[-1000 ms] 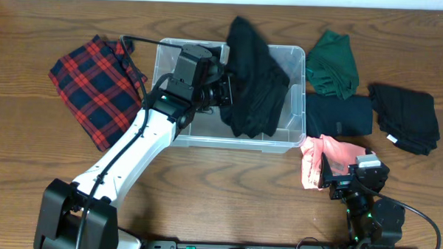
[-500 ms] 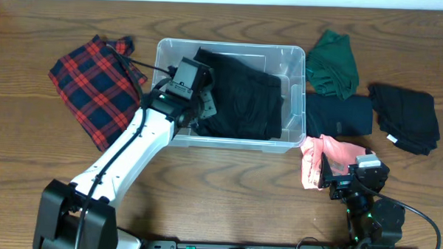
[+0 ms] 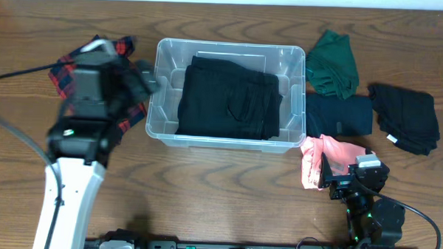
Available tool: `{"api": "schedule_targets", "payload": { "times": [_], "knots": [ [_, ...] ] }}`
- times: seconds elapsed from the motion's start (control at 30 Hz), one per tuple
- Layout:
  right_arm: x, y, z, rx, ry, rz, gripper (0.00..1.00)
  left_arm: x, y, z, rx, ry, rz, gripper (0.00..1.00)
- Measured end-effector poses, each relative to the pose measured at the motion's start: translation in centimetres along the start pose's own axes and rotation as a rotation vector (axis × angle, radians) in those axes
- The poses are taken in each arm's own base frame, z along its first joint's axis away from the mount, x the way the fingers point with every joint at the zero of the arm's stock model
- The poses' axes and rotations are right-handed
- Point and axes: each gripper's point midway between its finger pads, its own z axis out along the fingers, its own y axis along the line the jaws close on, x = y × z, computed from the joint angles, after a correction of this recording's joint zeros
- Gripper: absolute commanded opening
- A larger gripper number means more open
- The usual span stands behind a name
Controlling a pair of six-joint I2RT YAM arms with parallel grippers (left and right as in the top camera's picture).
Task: Pack container
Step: 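Release the pants and move the left gripper to the red plaid shirt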
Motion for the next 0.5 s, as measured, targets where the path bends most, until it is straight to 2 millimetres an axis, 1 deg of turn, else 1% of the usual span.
{"api": "schedule_targets", "payload": {
  "times": [0.13,0.23,0.3,0.4,0.5],
  "knots": [
    [0.0,0.0,0.0,0.000,0.000,0.000,0.99,-2.6,5.4,0.2,-0.100,-0.040,-0.082,0.98],
    [0.0,0.0,0.0,0.000,0.000,0.000,0.99,-3.6,9.2,1.1,-0.148,-0.027,-0.136,0.98],
    [0.0,0.0,0.0,0.000,0.000,0.000,0.99,-3.7,12.1,2.3,-0.177,0.006,-0.192,0.98],
    [0.0,0.0,0.0,0.000,0.000,0.000,0.99,-3.1,16.2,4.5,-0.200,0.074,-0.284,0.98],
    [0.0,0.0,0.0,0.000,0.000,0.000,0.99,-2.3,19.6,7.1,-0.171,0.134,-0.364,0.98]
  ]
}}
